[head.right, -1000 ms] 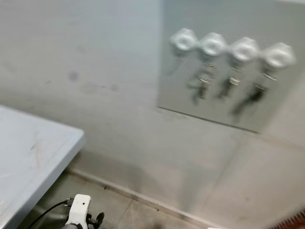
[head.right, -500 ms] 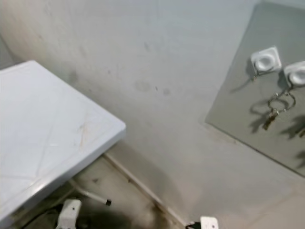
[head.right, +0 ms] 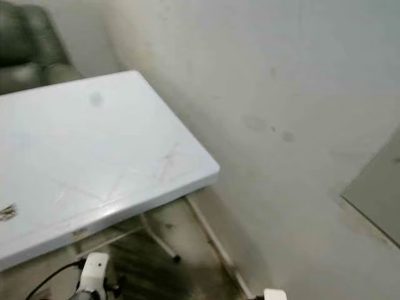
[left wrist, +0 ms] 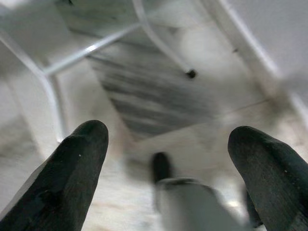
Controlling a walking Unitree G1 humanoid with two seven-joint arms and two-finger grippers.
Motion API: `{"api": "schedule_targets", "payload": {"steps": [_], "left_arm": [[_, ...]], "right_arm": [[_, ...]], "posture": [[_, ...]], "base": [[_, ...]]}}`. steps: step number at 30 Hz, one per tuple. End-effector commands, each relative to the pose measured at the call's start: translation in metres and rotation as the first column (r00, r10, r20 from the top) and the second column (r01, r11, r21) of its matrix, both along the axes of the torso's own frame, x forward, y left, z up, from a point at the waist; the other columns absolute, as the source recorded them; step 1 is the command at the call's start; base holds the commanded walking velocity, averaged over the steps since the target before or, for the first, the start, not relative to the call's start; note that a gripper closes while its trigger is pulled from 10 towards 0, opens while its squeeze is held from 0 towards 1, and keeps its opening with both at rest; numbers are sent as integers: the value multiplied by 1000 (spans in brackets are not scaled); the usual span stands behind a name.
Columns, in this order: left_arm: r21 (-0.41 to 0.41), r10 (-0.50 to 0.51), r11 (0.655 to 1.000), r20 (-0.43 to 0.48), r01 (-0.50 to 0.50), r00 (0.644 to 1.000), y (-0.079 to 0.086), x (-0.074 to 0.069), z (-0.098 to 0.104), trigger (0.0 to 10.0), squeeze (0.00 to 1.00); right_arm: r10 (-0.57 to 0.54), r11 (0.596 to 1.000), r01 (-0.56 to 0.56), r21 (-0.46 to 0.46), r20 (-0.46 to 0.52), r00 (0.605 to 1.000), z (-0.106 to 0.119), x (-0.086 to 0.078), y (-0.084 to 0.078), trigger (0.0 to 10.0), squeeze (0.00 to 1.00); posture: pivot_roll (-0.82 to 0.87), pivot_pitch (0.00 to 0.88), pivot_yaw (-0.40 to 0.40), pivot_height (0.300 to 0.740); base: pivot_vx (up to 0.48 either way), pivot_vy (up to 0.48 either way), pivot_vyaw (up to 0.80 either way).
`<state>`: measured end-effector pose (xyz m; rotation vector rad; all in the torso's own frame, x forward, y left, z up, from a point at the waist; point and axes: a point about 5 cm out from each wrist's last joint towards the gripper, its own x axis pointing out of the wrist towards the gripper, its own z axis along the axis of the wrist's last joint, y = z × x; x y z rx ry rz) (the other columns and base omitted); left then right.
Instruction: Hang keys on a hook
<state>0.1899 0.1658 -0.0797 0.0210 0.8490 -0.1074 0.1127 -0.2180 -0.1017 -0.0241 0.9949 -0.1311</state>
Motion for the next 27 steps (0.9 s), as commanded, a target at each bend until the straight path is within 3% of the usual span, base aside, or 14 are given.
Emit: {"api": "schedule_targets", "payload": {"steps": [1, 22, 27], "left_arm": [[23, 8, 1000, -15, -7, 1000, 11, -3, -1, 10000, 0], [21, 16, 1000, -17, -16, 1000, 10, -3, -1, 10000, 0], [15, 22, 1000, -18, -22, 1000, 10, -3, -1, 10000, 0]], "right_arm": [[-2, 1000, 1, 8, 28, 1000, 3, 10, 2, 10000, 0], [13, 1000, -13, 2, 36, 999, 4, 13, 1, 10000, 0], [-27, 1000, 26, 15, 48, 998, 5, 13, -1, 10000, 0]], "posture": [[-30, 5, -37, 740], [-24, 0, -42, 740], [-27, 0, -42, 740]], "base": [[0, 0, 800], [0, 0, 800], [0, 0, 0]]}}
